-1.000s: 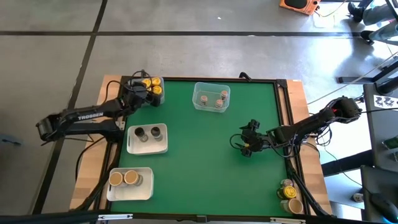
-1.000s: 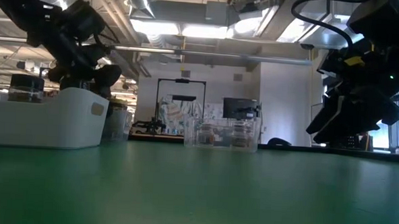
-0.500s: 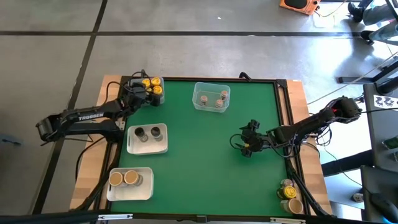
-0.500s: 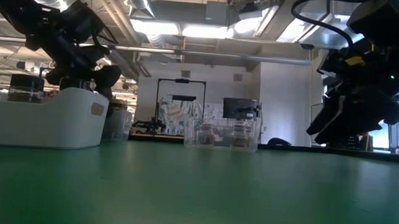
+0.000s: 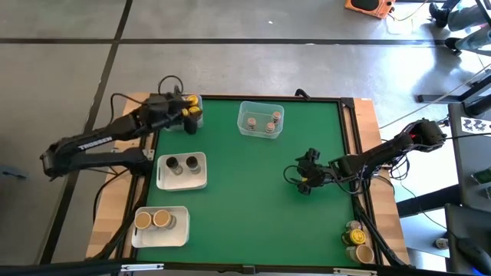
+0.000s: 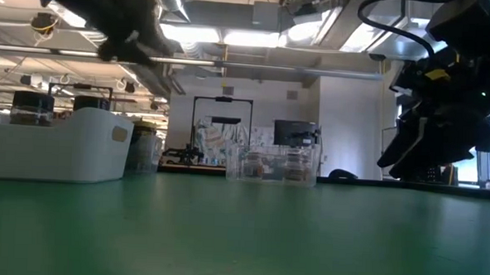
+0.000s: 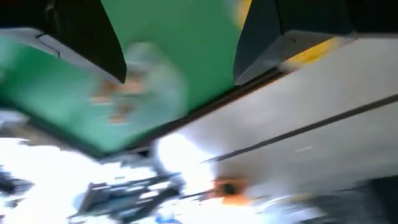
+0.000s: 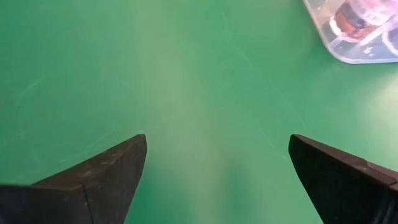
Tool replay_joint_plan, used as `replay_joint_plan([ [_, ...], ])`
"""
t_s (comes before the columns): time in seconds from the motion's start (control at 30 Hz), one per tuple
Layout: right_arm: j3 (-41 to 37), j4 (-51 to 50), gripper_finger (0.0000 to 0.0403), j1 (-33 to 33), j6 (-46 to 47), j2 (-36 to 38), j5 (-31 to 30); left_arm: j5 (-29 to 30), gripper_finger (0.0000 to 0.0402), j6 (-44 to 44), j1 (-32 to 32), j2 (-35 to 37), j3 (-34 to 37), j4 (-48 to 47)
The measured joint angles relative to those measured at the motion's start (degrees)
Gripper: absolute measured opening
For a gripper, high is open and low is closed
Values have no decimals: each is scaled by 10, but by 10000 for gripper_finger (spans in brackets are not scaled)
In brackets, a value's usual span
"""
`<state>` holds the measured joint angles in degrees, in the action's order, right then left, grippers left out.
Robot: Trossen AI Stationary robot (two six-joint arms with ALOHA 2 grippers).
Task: Sort spices by type
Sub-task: Put the yellow seasoning bottle into the left transparent bin
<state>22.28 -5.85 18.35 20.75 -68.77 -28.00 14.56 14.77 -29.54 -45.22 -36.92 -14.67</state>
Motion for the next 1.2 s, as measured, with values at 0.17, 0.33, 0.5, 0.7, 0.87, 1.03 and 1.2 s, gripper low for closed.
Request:
replay_joint_plan([
  [0.17, 0, 21, 392, 0, 0, 0, 7, -61, 295, -10, 87, -15, 0, 67],
  [0.33, 9, 22, 392, 0, -13, 0, 41, -61, 296, -31, 183, -87, 0, 143],
  [0.5, 86, -101, 392, 0, -4, 11, 96, -61, 296, -44, 251, -196, 0, 255],
  [0.7, 217, -348, 392, 1, 68, 19, 181, -59, 296, -80, 314, -351, -1, 447],
  [0.87, 292, -491, 392, 22, 197, 19, 286, -58, 296, -101, 345, -464, -1, 579],
  [1.03, 341, -553, 392, 87, 352, 19, 330, -56, 296, -96, 346, -508, -1, 607],
  [1.2, 348, -576, 392, 152, 537, 16, 382, -54, 296, -99, 343, -509, -1, 605],
])
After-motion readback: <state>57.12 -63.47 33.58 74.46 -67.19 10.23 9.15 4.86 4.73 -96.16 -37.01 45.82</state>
